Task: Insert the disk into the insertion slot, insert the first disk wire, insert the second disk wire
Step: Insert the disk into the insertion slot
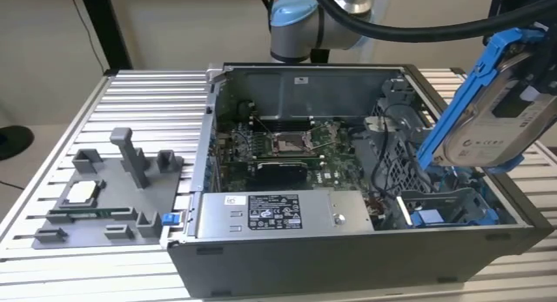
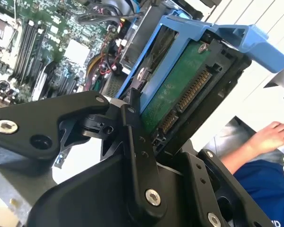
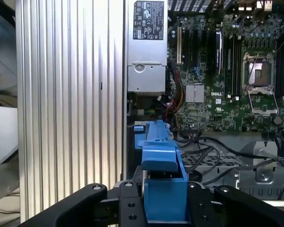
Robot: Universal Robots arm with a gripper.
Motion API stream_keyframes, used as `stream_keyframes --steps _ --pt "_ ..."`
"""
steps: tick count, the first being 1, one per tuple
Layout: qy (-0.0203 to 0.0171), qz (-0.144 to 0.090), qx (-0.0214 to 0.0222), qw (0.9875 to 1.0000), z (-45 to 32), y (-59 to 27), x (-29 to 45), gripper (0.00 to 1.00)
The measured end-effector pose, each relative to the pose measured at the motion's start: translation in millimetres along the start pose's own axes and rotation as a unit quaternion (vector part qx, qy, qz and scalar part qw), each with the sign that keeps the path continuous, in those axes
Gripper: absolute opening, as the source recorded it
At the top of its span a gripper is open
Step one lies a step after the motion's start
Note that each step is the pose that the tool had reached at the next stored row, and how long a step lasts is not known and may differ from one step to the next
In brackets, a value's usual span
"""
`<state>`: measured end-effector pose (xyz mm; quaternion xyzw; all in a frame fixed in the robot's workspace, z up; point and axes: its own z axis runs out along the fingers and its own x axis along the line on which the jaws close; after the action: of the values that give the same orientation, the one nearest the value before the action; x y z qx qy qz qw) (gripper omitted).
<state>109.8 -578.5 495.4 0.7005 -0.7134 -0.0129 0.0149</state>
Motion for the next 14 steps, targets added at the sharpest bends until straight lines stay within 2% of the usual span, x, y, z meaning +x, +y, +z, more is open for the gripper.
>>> stream_keyframes --steps 4,14 --pt "-0.0001 0.0 0.0 1.0 1.7 1.7 2.9 0.0" --pt "0.0 0.0 0.0 1.0 10.2 0.0 2.6 0.0"
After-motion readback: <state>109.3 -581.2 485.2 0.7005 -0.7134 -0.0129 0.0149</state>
